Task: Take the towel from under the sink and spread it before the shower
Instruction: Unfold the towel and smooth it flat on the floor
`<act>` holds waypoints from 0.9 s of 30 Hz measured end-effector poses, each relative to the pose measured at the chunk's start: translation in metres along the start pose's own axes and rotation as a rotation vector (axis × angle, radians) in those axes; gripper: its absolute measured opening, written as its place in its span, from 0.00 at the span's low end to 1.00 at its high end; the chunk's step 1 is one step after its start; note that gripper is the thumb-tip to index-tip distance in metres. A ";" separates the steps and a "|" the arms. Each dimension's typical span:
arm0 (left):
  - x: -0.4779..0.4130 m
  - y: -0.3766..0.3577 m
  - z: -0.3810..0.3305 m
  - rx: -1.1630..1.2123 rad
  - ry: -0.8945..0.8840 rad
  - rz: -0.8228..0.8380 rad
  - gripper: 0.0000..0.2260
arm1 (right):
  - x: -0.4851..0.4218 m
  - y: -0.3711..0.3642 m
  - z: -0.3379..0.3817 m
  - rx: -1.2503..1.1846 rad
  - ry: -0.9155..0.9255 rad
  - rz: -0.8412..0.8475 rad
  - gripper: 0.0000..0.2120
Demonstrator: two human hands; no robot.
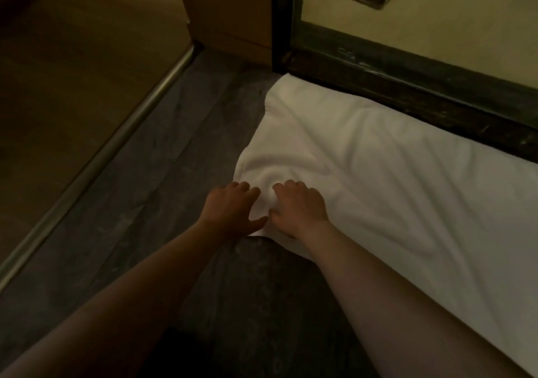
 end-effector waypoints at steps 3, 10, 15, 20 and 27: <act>0.005 -0.013 0.000 0.008 -0.060 0.077 0.35 | 0.005 -0.018 0.010 0.010 0.050 -0.021 0.21; 0.015 -0.018 0.008 -0.080 -0.174 0.036 0.21 | 0.020 -0.041 0.017 0.088 0.140 -0.023 0.28; 0.020 -0.012 0.020 -0.108 -0.208 0.063 0.11 | 0.009 -0.032 0.034 0.063 0.121 0.043 0.19; 0.030 -0.008 0.043 -0.134 -0.163 0.099 0.09 | 0.008 -0.032 0.060 -0.080 0.001 0.050 0.10; 0.036 -0.004 0.072 -0.212 -0.127 0.174 0.10 | 0.006 -0.051 0.091 -0.261 -0.158 0.115 0.06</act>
Point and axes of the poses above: each hand's wrist, its own x-axis away from the middle knuckle, its own y-axis out of the back of the hand, z = x × y, the point moved 4 cm from there along -x, towards the middle knuckle, and after that the axes turned 6 degrees about -y, right-handed, at the moved point
